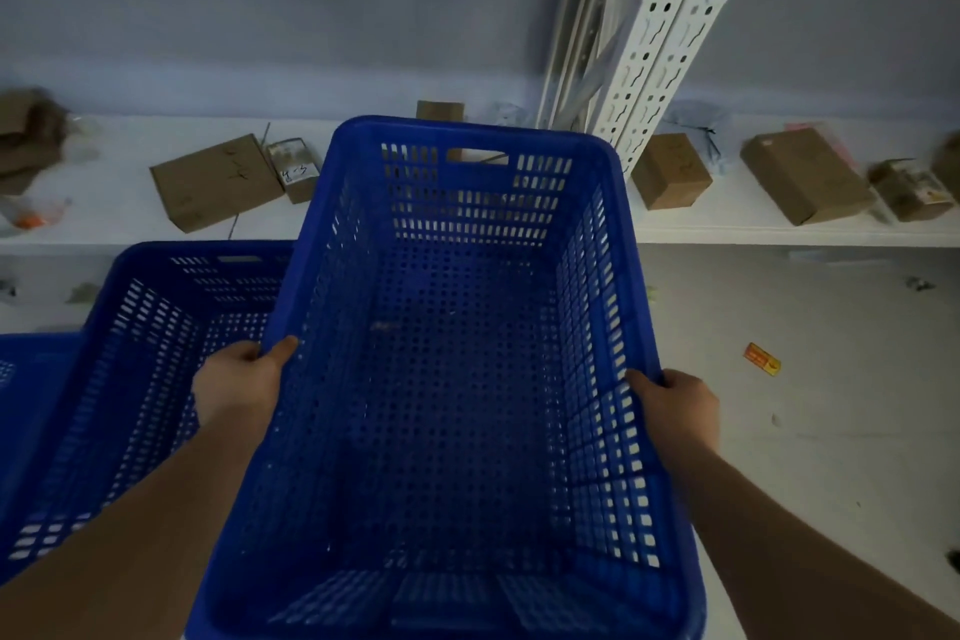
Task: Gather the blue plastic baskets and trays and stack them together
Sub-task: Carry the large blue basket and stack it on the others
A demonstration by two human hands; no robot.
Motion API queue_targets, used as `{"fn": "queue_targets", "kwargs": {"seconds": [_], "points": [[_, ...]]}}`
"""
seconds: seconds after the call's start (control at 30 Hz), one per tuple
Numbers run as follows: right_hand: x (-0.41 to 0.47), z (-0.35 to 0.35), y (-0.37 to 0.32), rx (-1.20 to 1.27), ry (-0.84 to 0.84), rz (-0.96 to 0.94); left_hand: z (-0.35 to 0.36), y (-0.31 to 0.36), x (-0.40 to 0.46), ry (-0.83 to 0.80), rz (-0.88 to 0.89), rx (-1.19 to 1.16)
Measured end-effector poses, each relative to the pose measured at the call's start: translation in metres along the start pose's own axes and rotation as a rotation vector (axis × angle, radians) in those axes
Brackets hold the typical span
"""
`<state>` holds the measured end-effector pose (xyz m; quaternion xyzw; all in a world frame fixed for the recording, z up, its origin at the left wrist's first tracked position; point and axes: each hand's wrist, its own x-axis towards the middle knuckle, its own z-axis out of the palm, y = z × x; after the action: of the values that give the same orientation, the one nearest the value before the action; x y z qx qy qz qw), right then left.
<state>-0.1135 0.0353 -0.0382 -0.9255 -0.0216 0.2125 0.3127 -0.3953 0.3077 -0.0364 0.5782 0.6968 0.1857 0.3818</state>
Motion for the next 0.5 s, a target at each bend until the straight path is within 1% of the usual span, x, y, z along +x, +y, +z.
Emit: {"fn": "queue_targets", "kwargs": {"seconds": [0.1,0.27,0.37,0.5], "points": [[0.008,0.002,-0.002,-0.008,0.033,-0.011,0.003,0.002,0.001,0.011,0.016,-0.020],[0.022,-0.003,-0.006,-0.037,0.064,-0.046,0.011,0.004,-0.007,0.011,-0.027,-0.080],[0.029,-0.006,-0.004,-0.041,0.056,-0.047,0.019,0.001,-0.008,-0.018,-0.047,-0.140],[0.027,-0.006,0.007,-0.017,0.026,-0.037,0.024,-0.001,-0.013,-0.064,-0.038,-0.129]]}}
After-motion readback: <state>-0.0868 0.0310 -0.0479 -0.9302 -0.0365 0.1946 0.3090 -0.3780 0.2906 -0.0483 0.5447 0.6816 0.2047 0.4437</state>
